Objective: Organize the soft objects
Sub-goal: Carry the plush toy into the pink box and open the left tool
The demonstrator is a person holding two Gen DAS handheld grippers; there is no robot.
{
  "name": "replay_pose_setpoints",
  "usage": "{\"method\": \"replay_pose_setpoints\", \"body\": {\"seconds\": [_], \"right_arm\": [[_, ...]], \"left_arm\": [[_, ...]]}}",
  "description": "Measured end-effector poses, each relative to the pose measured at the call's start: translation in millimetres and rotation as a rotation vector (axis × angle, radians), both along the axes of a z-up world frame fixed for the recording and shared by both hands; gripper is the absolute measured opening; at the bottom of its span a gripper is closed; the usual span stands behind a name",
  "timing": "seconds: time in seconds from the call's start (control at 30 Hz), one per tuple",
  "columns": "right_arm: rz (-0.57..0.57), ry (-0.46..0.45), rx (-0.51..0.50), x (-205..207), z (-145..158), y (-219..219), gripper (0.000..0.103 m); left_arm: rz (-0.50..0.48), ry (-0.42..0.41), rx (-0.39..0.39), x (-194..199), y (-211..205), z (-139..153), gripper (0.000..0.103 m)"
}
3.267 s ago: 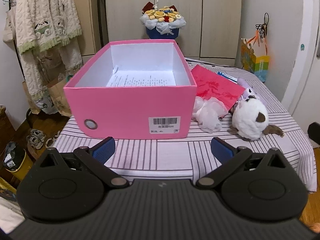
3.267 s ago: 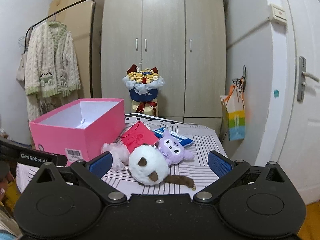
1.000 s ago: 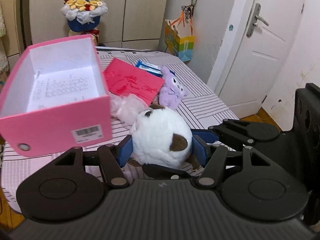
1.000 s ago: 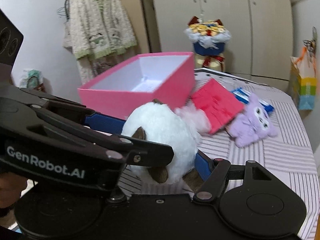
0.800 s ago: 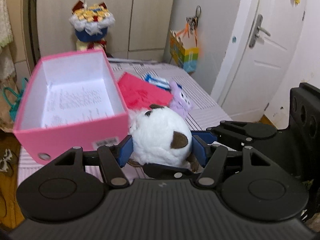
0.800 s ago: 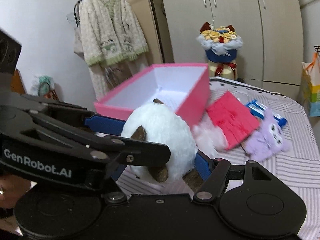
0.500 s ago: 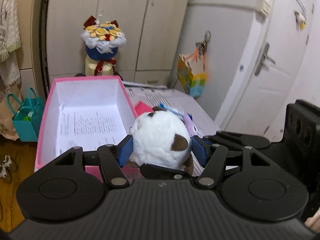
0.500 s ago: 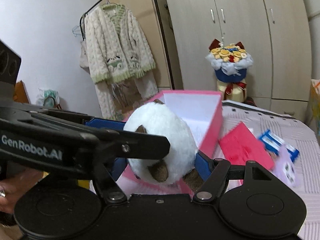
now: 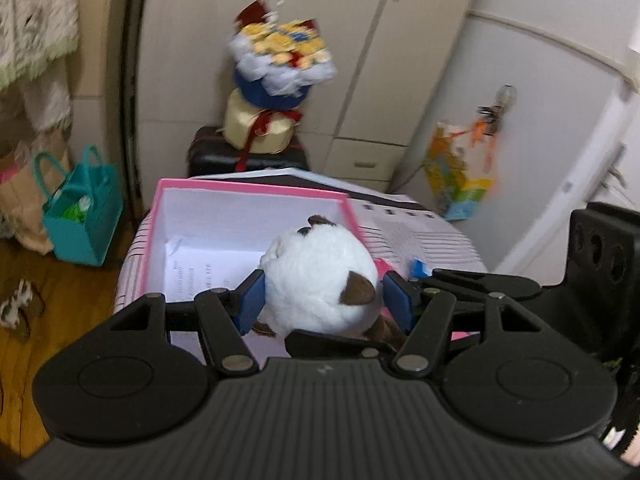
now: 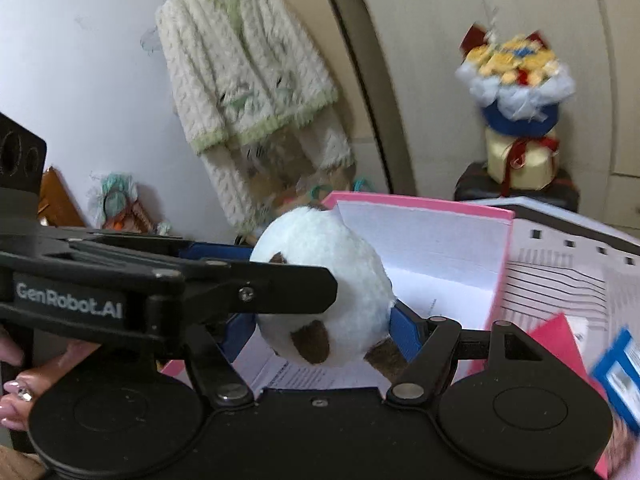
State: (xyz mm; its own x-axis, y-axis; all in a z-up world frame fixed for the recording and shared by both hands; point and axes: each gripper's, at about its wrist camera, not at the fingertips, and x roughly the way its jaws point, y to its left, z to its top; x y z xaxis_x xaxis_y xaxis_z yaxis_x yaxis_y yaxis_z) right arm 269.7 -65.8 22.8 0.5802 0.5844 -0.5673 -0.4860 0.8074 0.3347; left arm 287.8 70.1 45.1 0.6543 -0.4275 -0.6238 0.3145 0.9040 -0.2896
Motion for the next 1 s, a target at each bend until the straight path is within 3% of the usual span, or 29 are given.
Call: {"method": "replay_pose_setpoints", "body": {"seconds": [0.23, 0.47, 0.73, 0.9, 1.0], "right_arm": [[0.064, 0.048, -0.114, 58.3, -23.5, 21.8, 0.076], [0.112, 0.031, -0.282, 72.6, -31.7, 27.7, 0.076], [0.096, 0.021, -0.370, 78.5, -36.6, 27.5, 0.076], [0.082, -0.038, -0.441, 76.6, -36.5, 36.0, 0.076], [0.066, -0.052, -0.446, 71.9, -34.3, 34.5, 0.076]], "left_arm": [[0.076, 0.113, 0.001, 53.1, 8.6, -36.4, 0.062], [0.060, 0.211, -0.046, 72.6, 7.2, -59.6, 0.062], [0.067, 0.249, -0.074, 83.9, -0.7, -73.2, 0.062], [0.092, 0.276, -0.064, 88.4, -4.2, -79.5, 0.063], [0.080, 0.243, -0.048, 83.4, -2.8, -73.6, 0.065]]}}
